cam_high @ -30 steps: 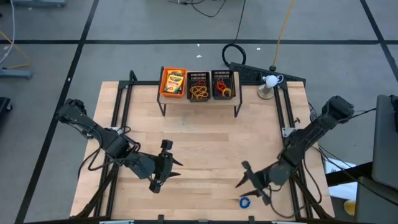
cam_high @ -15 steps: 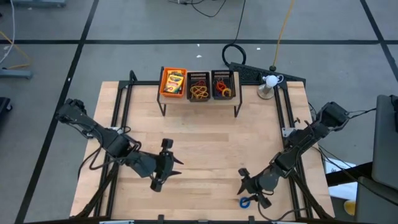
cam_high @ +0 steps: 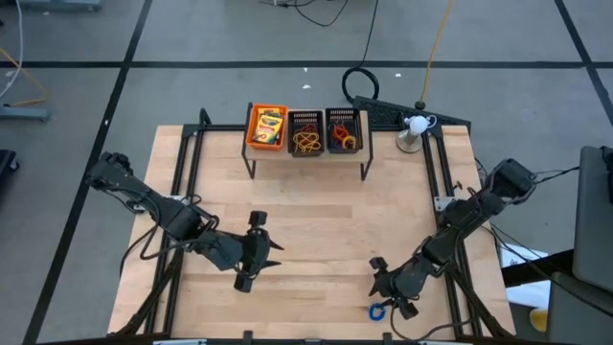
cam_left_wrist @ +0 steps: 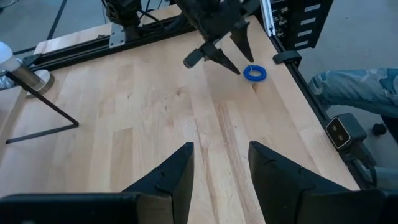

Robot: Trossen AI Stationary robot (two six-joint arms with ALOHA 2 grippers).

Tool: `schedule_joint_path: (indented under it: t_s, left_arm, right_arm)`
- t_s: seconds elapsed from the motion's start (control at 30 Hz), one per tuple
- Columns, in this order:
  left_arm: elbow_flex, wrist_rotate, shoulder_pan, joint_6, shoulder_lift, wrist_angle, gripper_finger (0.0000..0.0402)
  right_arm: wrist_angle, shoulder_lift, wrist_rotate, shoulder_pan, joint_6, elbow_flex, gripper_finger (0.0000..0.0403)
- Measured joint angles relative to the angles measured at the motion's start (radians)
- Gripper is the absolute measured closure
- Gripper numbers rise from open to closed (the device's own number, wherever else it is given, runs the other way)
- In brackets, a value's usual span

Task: Pick & Place Office Desk Supplies
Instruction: Put the blue spring keychain into the right black basket on the shelf

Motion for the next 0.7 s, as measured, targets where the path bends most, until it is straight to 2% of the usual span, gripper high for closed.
schedule_joint_path:
  t_s: [0.37, 0.7]
  left_arm:
    - [0.000, 0.003, 0.000, -0.027, 0.000, -0.001, 0.0252]
    - [0.000, 0.006, 0.000, -0.023, 0.000, -0.002, 0.0252]
  right_arm:
    - [0.068, 0.150, -0.030, 0.010, 0.116, 0.000, 0.0236]
    - [0.110, 0.172, -0.056, 0.010, 0.101, 0.000, 0.0236]
